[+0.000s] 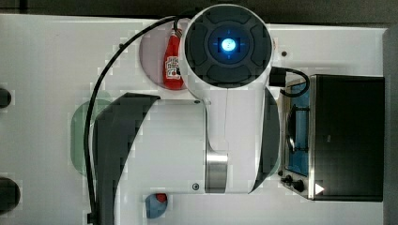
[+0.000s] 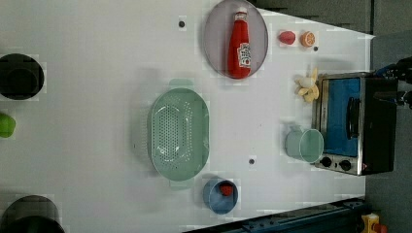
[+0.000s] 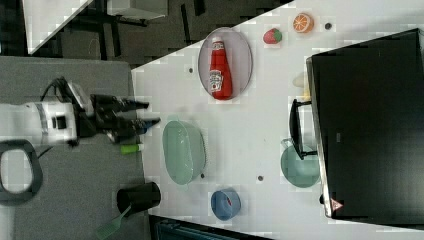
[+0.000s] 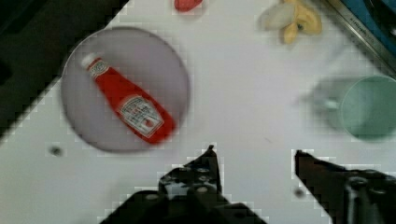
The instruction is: Drag strainer left to right.
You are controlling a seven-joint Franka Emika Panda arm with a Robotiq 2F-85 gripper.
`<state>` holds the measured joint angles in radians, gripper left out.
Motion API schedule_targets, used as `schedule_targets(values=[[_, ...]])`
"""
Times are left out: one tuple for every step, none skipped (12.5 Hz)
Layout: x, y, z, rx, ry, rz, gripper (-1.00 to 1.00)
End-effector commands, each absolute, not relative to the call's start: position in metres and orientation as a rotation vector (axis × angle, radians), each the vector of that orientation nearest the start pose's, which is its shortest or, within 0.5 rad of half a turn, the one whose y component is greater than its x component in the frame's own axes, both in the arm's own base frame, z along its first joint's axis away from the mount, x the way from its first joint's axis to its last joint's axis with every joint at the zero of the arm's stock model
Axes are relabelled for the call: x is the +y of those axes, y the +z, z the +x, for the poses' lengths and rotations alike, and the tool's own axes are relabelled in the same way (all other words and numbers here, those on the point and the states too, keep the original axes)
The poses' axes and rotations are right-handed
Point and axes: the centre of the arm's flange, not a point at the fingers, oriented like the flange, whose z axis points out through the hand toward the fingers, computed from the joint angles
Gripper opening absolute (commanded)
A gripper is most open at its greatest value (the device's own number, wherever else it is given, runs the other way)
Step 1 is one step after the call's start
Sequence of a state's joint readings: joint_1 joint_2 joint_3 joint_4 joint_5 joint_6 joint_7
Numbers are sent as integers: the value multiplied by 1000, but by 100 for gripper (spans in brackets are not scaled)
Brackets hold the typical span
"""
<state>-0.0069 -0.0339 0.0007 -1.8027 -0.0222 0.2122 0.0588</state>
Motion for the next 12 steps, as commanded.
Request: schedule_targets(values=[[-29, 634, 398, 1492, -28, -2764, 59], [-30, 634, 398, 1500, -27, -2761, 81], [-30, 634, 398, 1500, -25, -2758, 99], [-22, 633, 400, 1476, -23, -2756, 100], [-7, 631, 402, 1434, -3, -2761, 100], [16, 627, 405, 1374, 27, -2778, 100], [41, 620, 408, 1323, 56, -2804, 100], [67, 612, 412, 1310, 63, -2826, 100], [94, 602, 416, 1335, 59, -2836, 100], [121, 591, 420, 1388, 50, -2830, 100], [149, 579, 424, 1443, 33, -2816, 100], [177, 565, 427, 1500, 17, -2793, 100]])
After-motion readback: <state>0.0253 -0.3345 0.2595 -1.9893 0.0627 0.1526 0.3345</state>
